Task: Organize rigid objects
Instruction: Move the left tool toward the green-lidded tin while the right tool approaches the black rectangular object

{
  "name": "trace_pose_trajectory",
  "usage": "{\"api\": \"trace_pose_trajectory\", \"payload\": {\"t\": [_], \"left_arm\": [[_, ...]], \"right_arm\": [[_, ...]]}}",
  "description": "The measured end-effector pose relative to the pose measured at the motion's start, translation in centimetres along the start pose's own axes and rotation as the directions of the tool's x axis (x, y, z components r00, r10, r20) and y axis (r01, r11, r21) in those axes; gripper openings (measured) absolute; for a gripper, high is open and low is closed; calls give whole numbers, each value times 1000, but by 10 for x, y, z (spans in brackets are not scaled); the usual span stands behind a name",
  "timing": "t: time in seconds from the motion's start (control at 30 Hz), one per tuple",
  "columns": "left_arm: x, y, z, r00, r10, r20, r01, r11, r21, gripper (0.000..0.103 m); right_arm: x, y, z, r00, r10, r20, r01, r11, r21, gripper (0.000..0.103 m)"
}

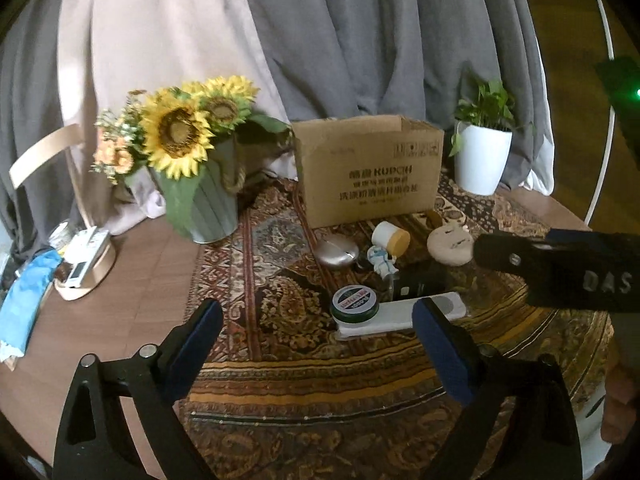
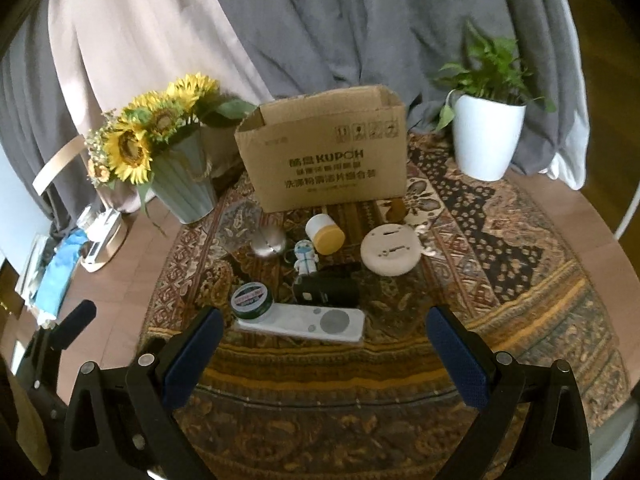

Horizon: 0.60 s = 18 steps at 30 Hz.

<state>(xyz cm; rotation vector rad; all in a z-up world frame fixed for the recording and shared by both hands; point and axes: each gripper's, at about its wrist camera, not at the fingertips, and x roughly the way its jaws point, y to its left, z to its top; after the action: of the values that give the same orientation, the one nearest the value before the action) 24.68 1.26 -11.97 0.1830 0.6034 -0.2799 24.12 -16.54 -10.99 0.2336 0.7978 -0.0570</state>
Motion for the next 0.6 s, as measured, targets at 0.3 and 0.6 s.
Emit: {"api": "trace_pose_trajectory", "payload": {"t": [0.3,0.6], "left_arm": [[44,-11,0,999,-32,-39,33,998,48,92],[85,-13,-4,990,-79,-117,84,996,40,82]], "right_arm": [[65,-12,13,994,29,-103,-23,998,53,99],[117,-15,11,977,55,-204,-41,997,71,95]]}}
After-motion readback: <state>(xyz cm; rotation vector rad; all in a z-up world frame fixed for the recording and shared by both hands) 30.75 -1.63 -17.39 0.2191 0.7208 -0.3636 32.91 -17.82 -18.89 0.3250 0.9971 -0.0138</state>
